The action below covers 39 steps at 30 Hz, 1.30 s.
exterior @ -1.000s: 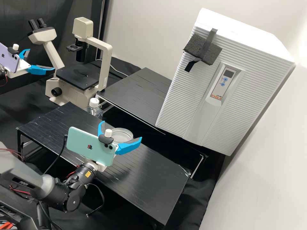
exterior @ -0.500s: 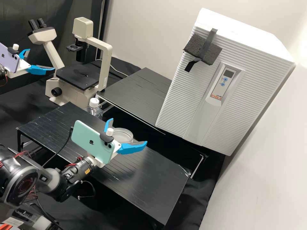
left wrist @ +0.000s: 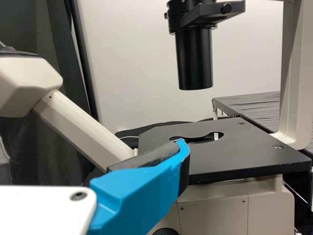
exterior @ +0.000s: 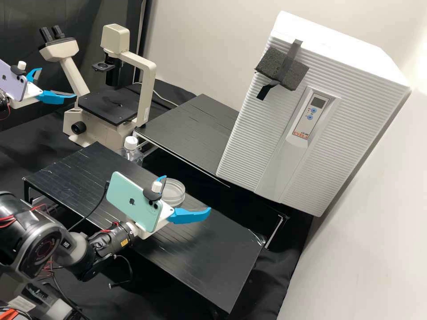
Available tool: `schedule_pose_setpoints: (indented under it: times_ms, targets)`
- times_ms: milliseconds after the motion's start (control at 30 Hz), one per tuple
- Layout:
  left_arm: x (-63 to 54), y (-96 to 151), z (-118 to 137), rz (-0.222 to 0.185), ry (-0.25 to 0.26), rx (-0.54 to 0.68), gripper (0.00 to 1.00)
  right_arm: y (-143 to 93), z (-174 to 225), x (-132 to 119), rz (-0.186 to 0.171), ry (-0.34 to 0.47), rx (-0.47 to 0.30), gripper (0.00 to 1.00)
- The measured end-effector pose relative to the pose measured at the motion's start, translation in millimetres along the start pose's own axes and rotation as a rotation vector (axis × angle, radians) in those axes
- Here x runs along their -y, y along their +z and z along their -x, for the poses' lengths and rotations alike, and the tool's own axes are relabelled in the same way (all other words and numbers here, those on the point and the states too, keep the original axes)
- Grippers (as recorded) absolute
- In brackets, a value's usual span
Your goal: Close the petri dish lid.
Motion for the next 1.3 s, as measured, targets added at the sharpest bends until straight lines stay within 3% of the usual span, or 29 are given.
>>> schedule_pose_setpoints:
  times_ms: [167, 300, 633, 967, 1300]
  targets:
    - [0.0, 0.0, 0.0, 0.0, 0.0, 0.0, 1.0, 5.1, 0.5, -2.8, 0.052, 0.036, 0.066, 1.0]
    - [0.0, 0.0, 0.0, 0.0, 0.0, 0.0, 1.0, 1.8, 2.8, -4.0, 0.085, 0.051, 0.072, 1.0]
    - [0.0, 0.0, 0.0, 0.0, 0.0, 0.0, 1.0, -0.7, 4.1, -2.1, 0.096, 0.047, 0.075, 1.0]
    - [0.0, 0.0, 0.0, 0.0, 0.0, 0.0, 1.0, -8.2, 4.8, 11.3, 0.18, -0.02, 0.037, 1.0]
    - [0.0, 0.0, 0.0, 0.0, 0.0, 0.0, 1.0, -9.6, 6.6, 14.3, 0.201, -0.023, 0.056, 1.0]
